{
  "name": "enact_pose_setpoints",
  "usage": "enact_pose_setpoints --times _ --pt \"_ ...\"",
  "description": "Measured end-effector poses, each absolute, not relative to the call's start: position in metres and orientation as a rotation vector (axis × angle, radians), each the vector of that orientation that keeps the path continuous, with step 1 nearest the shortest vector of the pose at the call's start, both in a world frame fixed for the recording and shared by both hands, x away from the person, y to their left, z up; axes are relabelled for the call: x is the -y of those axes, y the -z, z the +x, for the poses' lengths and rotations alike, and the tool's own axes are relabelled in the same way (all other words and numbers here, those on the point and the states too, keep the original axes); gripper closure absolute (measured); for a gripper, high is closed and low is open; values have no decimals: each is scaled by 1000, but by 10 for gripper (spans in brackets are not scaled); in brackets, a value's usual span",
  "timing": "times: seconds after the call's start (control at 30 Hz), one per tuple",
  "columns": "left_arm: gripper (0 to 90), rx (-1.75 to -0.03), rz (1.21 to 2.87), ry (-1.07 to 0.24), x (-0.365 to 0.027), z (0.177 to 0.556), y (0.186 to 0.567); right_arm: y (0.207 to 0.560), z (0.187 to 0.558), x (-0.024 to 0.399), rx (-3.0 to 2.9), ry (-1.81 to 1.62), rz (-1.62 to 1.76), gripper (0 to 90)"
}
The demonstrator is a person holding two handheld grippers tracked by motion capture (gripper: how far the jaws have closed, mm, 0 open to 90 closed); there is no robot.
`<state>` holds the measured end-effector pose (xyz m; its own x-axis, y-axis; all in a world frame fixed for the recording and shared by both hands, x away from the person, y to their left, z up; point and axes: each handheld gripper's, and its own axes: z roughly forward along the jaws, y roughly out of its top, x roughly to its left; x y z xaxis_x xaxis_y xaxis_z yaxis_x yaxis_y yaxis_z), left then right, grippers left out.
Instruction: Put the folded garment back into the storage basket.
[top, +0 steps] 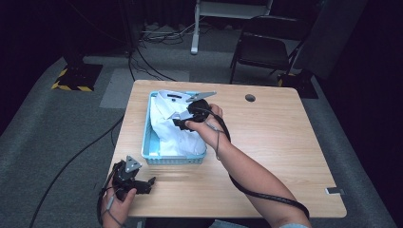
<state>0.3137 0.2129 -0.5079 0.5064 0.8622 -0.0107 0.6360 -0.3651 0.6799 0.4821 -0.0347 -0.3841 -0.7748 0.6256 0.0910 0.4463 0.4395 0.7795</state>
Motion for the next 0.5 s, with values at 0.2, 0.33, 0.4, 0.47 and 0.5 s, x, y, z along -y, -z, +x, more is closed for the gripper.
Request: enact_pose_setpoints --times 0.2,0.33,0.4,0.47,0.5 --pt "3 -1221 2121 -466 -213 314 508 373 478 47 -2480 -1249 890 201" --pt "3 -1221 2120 -467 -213 314 508 363 475 56 -2472 -1251 870 200" --pt "3 -1221 2120 -466 -213 314 508 361 474 59 -2469 -1254 864 199" --pt "3 -1221 2120 -467 -213 314 508 354 472 66 -2464 -1253 854 197" --pt "2 -1221 2120 -467 -213 314 508 352 471 68 -2460 -1254 852 197"
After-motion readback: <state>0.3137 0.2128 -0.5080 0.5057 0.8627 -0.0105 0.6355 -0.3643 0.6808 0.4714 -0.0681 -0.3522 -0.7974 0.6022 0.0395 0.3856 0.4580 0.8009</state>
